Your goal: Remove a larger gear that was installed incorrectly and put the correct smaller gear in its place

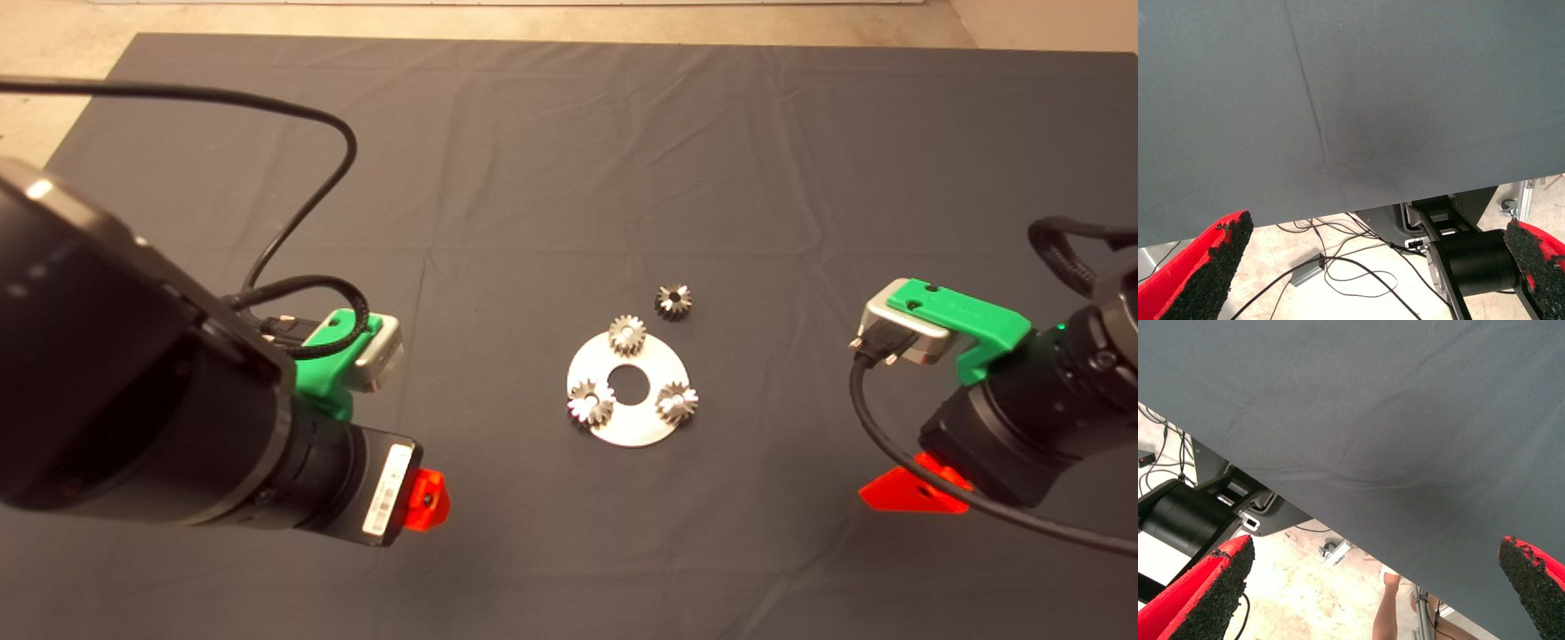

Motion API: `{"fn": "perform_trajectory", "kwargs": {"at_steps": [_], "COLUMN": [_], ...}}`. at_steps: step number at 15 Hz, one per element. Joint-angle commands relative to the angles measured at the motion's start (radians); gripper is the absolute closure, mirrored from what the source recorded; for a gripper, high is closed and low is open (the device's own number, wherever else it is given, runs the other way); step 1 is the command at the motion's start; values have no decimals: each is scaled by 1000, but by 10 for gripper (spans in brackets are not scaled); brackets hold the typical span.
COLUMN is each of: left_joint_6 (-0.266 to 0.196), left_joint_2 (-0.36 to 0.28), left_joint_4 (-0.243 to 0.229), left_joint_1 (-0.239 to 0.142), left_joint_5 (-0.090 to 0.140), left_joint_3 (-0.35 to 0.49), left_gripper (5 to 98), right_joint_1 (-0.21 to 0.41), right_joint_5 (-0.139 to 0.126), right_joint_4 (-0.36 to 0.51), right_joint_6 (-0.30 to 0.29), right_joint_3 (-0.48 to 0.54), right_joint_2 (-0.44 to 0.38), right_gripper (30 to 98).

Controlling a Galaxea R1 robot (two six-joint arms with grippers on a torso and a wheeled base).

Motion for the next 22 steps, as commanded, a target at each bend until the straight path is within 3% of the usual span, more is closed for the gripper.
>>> {"fn": "perform_trajectory", "kwargs": {"at_steps": [1,4,6,9,12,15,19,22], "left_joint_6": [-7,-8,-6,-6,-6,-6,-6,-6], "left_joint_2": [1,2,2,4,4,4,4,4], "left_joint_4": [-13,-13,-13,-13,-13,-13,-12,-13], "left_joint_1": [-20,-20,-20,-21,-21,-20,-20,-20], "left_joint_5": [132,132,132,132,132,132,132,132], "left_joint_3": [15,15,15,15,15,15,15,15], "left_gripper": [58,58,58,58,58,58,58,58], "right_joint_1": [15,12,-17,-93,-206,-245,-308,-315], "right_joint_5": [4,9,12,7,7,4,1,-9], "right_joint_4": [27,21,-44,-124,-212,-285,-369,-417], "right_joint_6": [7,-6,-13,-31,-106,-163,-274,-292], "right_joint_3": [4,0,-51,-156,-336,-457,-558,-556], "right_joint_2": [-3,8,39,186,354,471,551,566], "right_gripper": [316,316,316,316,316,316,316,316]}}
